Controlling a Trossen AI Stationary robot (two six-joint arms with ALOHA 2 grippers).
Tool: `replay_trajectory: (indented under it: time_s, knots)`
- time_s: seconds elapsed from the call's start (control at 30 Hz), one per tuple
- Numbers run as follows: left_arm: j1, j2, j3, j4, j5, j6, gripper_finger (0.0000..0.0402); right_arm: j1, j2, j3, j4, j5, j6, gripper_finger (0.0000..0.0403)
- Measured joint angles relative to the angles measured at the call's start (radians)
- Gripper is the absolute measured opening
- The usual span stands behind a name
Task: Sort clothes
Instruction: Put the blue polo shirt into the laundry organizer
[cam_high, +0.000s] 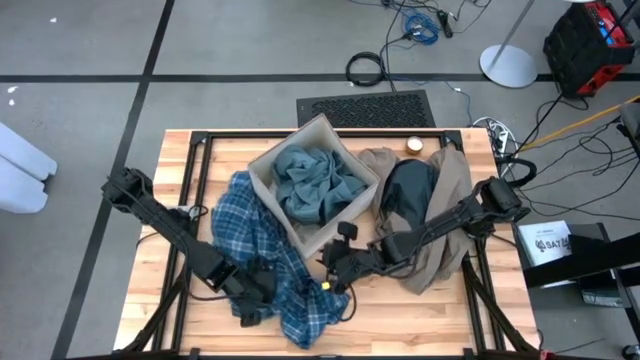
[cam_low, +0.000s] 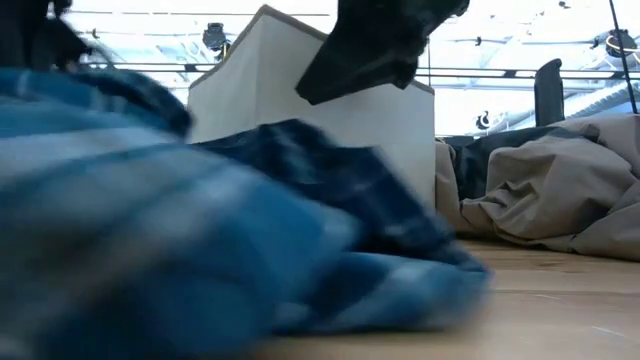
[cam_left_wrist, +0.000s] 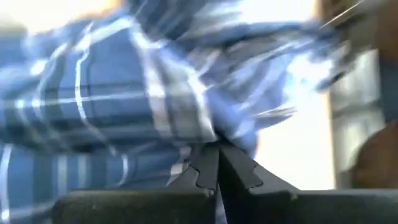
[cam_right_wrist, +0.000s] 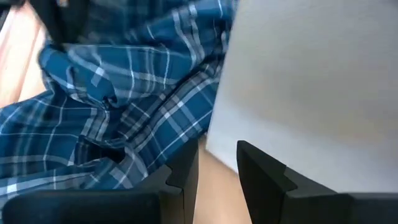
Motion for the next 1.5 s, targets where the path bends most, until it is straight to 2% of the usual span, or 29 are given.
replay_trajectory:
  time_s: [0.17, 0.27, 0.37, 0.47, 0.53, 0.63, 0.73, 0.9, 1.23, 1.5]
  knots:
    - [-0.001, 0.000, 0.080, 0.141, -0.004, 0.129, 0.0004, 0.050, 0.000, 0.000, -0.032, -0.001, 0.016, 0.0098]
    - [0.004, 0.000, 0.160, 0.158, -0.006, 0.236, 0.0004, 0.072, 0.000, 0.000, -0.010, 0.002, 0.008, 0.0098]
    - [0.004, 0.000, 0.253, 0.145, 0.003, 0.326, 0.0003, 0.077, 0.000, 0.000, 0.084, 0.004, -0.019, 0.0098]
    - [0.001, 0.000, 0.347, 0.016, -0.007, 0.356, 0.0003, 0.064, 0.007, 0.000, 0.219, 0.004, -0.052, 0.0098]
    - [-0.006, 0.000, 0.394, -0.115, -0.071, 0.345, 0.0003, 0.057, 0.017, 0.000, 0.278, 0.001, -0.082, 0.0098]
    - [-0.019, -0.001, 0.414, -0.315, -0.157, 0.264, 0.0005, 0.055, 0.021, 0.000, 0.287, -0.005, -0.107, 0.0098]
    - [-0.019, 0.000, 0.407, -0.484, -0.161, 0.185, 0.0017, 0.052, 0.021, 0.000, 0.309, -0.010, -0.134, 0.0098]
    - [-0.006, 0.011, 0.384, -0.630, -0.202, 0.045, 0.0058, 0.038, 0.020, 0.000, 0.370, -0.029, -0.161, 0.0098]
    - [-0.004, 0.079, 0.379, -0.564, -0.193, 0.038, 0.0181, 0.004, 0.021, 0.000, 0.365, -0.030, -0.170, 0.0098]
    - [-0.006, 0.093, 0.379, -0.514, -0.133, 0.037, 0.0230, -0.006, 0.049, 0.000, 0.380, -0.029, -0.162, 0.0098]
